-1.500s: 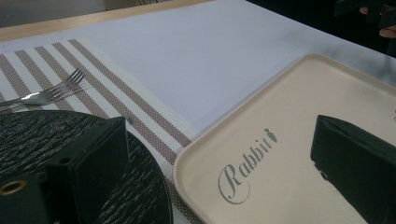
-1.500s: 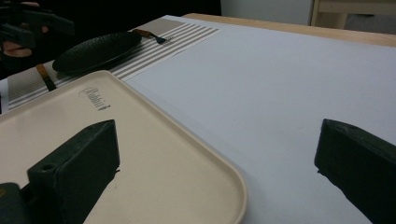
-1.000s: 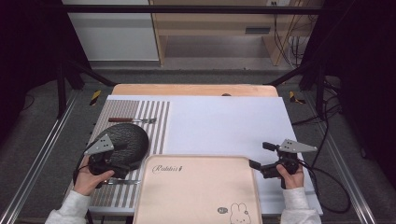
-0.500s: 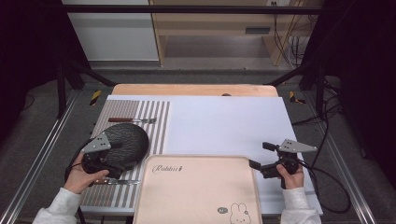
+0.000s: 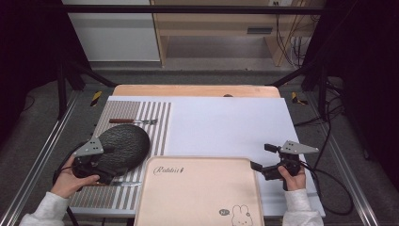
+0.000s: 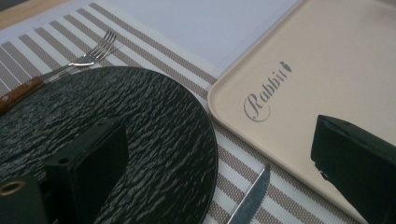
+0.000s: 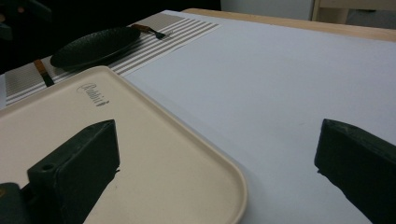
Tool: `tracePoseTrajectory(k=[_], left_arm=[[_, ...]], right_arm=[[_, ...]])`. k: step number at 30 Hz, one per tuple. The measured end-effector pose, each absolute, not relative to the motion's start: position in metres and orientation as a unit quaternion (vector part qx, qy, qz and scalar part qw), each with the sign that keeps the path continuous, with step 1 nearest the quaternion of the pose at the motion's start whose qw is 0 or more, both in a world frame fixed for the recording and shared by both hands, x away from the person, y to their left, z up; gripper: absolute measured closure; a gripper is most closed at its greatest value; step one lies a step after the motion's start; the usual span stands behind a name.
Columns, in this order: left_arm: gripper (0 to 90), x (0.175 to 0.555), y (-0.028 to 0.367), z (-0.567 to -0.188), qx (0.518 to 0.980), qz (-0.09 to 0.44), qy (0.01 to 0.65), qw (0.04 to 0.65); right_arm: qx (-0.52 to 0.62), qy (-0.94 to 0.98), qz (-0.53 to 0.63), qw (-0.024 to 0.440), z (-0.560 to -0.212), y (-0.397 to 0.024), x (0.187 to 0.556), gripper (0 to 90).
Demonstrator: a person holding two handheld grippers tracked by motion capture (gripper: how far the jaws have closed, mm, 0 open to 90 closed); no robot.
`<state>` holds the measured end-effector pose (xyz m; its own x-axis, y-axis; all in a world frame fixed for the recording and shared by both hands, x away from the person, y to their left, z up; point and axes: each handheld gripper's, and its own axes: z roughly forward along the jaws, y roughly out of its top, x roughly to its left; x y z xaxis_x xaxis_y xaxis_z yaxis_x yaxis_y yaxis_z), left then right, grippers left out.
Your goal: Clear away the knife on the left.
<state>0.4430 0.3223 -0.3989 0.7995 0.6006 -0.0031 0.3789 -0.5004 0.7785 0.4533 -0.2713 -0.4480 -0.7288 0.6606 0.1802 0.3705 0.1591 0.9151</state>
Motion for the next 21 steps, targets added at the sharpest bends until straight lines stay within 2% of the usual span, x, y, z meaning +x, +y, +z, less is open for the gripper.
tracePoseTrajectory(k=[21], left_arm=[[4.4,0.426,0.352,-0.418,0.877,0.110,0.287,0.369]], right_arm=[[0.345,0.751,0.547,0.130,-0.448,-0.271,0.453,0.3]])
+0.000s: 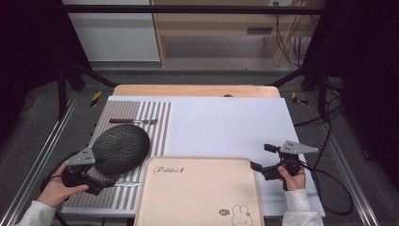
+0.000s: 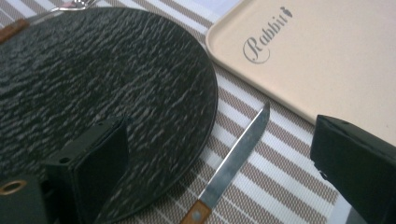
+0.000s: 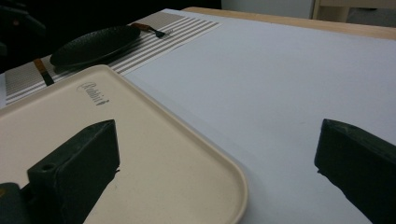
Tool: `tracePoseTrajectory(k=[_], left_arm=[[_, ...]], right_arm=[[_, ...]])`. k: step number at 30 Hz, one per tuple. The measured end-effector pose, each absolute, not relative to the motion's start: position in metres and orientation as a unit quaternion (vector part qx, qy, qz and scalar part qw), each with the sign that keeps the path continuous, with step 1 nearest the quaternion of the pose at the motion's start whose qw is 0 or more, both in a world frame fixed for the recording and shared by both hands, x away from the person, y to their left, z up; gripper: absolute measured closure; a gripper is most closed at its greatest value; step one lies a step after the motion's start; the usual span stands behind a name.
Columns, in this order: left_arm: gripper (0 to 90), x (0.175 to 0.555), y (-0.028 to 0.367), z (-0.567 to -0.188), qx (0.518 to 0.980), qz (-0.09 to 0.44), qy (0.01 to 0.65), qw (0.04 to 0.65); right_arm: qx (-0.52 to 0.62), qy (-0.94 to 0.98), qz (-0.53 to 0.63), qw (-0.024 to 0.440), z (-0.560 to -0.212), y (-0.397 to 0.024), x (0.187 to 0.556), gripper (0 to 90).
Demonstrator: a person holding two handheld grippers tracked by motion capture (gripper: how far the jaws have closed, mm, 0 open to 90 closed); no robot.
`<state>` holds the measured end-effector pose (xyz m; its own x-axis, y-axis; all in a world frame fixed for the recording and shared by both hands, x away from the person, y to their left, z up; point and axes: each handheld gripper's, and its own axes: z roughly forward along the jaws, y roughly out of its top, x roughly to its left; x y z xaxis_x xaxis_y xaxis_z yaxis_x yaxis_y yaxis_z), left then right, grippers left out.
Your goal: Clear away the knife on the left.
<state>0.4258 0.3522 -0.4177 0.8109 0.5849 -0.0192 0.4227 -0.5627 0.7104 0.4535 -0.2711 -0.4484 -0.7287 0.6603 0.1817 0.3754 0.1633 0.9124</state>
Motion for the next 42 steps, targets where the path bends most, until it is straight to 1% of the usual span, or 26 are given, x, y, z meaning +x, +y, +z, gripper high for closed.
tracePoseTrajectory(k=[8,11,15,25,27,36,42], left_arm=[[5.5,0.418,0.368,-0.428,0.883,0.101,0.294,0.351],[6.8,0.417,0.371,-0.430,0.884,0.100,0.297,0.346],[10.8,0.414,0.376,-0.433,0.890,0.096,0.298,0.331],[23.9,0.412,0.383,-0.441,0.910,0.094,0.287,0.283],[25.0,0.414,0.382,-0.444,0.917,0.094,0.282,0.266],[41.3,0.418,0.378,-0.449,0.933,0.105,0.256,0.228],[48.2,0.420,0.375,-0.450,0.938,0.109,0.248,0.215]], right_arm=[[0.345,0.752,0.547,0.130,-0.449,-0.271,0.454,0.3],[0.345,0.752,0.547,0.130,-0.449,-0.271,0.454,0.3],[0.345,0.752,0.546,0.130,-0.448,-0.271,0.453,0.3],[0.346,0.753,0.545,0.129,-0.449,-0.270,0.454,0.3],[0.346,0.753,0.545,0.129,-0.449,-0.270,0.454,0.3],[0.346,0.753,0.545,0.129,-0.449,-0.271,0.454,0.3],[0.346,0.753,0.545,0.129,-0.449,-0.271,0.454,0.3]])
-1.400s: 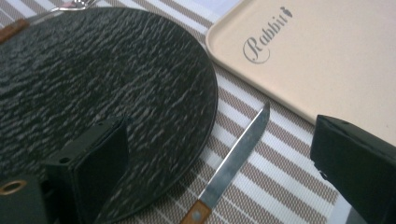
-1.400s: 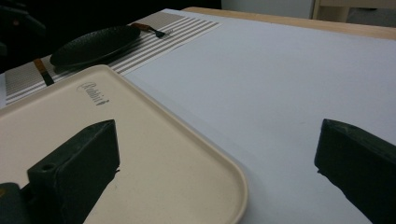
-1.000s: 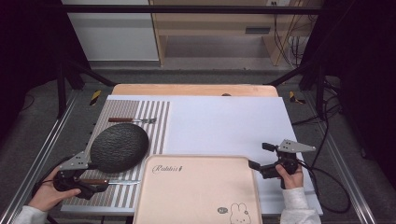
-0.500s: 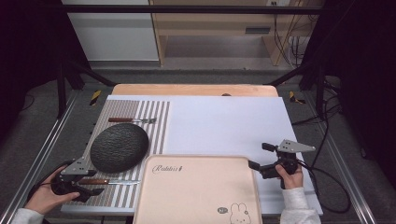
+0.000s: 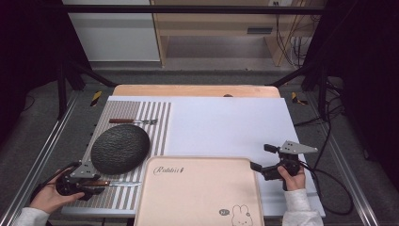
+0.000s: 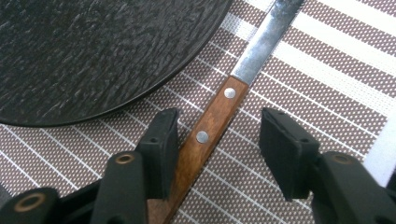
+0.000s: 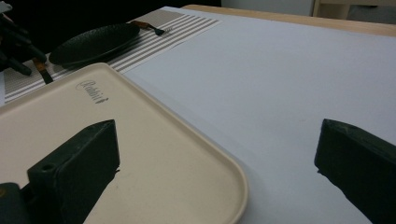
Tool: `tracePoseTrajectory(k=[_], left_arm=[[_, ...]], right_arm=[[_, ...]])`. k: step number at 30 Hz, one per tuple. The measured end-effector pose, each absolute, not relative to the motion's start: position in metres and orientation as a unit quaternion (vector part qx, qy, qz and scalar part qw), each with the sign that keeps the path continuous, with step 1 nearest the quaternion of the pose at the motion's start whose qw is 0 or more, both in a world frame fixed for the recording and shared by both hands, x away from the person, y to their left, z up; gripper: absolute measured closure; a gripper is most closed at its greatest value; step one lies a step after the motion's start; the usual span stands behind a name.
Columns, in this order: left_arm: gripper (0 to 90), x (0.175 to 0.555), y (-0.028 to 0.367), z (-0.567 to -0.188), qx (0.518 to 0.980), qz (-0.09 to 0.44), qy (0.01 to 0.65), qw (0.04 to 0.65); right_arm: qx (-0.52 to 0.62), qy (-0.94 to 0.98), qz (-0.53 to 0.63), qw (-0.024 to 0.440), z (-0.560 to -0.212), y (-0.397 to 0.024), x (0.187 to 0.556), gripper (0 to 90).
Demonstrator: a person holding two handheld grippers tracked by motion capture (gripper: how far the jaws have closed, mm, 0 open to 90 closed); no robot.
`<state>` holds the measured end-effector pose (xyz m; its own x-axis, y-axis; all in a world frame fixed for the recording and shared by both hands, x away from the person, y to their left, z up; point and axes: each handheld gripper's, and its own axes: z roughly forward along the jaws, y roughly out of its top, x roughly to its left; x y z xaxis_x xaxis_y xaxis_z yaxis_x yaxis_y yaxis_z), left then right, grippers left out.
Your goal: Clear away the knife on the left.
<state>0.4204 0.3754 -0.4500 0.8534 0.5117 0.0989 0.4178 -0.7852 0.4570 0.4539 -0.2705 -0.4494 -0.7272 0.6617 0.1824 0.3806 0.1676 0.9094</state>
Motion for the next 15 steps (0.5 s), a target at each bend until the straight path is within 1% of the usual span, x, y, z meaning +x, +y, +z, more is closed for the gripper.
tracePoseTrajectory(k=[9,15], left_arm=[[59.7,0.4228,0.3694,-0.4486,0.945,0.101,0.235,0.202],[64.2,0.4221,0.3676,-0.4478,0.950,0.099,0.224,0.196]], right_arm=[[0.346,0.754,0.544,0.129,-0.4495,-0.2706,0.4540,0.3],[0.346,0.754,0.544,0.129,-0.4496,-0.2705,0.4540,0.3]])
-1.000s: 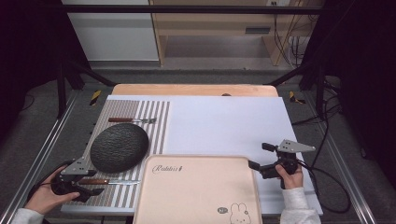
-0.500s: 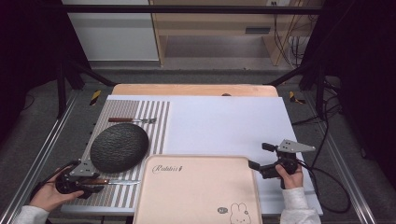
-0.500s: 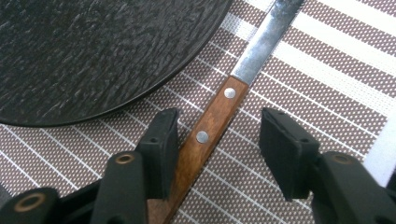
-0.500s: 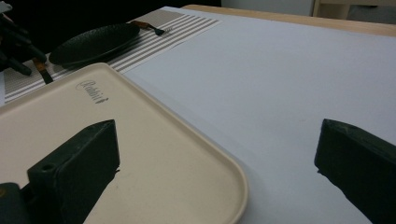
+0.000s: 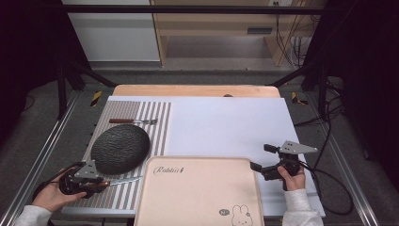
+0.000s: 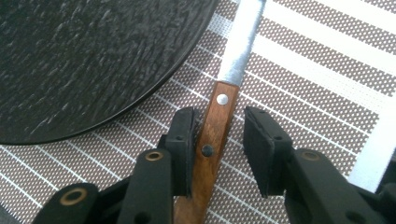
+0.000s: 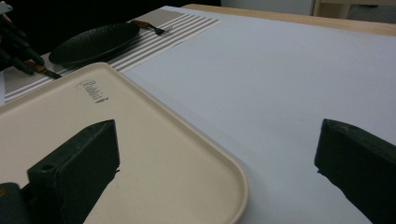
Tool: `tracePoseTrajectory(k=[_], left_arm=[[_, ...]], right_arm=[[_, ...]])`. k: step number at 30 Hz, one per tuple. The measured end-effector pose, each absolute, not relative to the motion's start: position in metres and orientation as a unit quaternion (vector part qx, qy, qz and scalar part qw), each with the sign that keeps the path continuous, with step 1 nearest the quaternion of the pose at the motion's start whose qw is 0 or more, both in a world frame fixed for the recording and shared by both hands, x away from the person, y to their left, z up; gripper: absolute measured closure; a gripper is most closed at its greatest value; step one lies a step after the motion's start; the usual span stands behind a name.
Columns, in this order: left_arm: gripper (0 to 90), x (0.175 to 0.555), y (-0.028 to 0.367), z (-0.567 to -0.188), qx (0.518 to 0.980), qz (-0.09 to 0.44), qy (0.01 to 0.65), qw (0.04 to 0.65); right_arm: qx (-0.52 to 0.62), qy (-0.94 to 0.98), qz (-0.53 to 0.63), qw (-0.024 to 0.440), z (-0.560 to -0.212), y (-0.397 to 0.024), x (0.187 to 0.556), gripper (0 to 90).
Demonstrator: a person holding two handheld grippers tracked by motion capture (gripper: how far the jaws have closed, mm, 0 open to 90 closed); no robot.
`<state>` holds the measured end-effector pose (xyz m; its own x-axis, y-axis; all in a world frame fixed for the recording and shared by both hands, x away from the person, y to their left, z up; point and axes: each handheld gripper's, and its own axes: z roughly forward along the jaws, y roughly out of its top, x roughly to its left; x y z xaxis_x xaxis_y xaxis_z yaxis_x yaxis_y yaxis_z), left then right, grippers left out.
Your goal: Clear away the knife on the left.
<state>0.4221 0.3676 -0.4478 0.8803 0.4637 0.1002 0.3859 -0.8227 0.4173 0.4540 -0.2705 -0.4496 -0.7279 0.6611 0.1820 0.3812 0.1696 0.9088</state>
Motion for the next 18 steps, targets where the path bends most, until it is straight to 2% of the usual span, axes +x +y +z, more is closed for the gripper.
tracePoseTrajectory(k=[10,18], left_arm=[[74.7,0.4214,0.3639,-0.4472,0.955,0.093,0.208,0.188],[76.5,0.4193,0.3598,-0.4464,0.960,0.105,0.192,0.176]], right_arm=[[0.346,0.754,0.544,0.129,-0.4497,-0.2704,0.4540,0.3],[0.346,0.753,0.544,0.129,-0.4494,-0.2707,0.4538,0.3]])
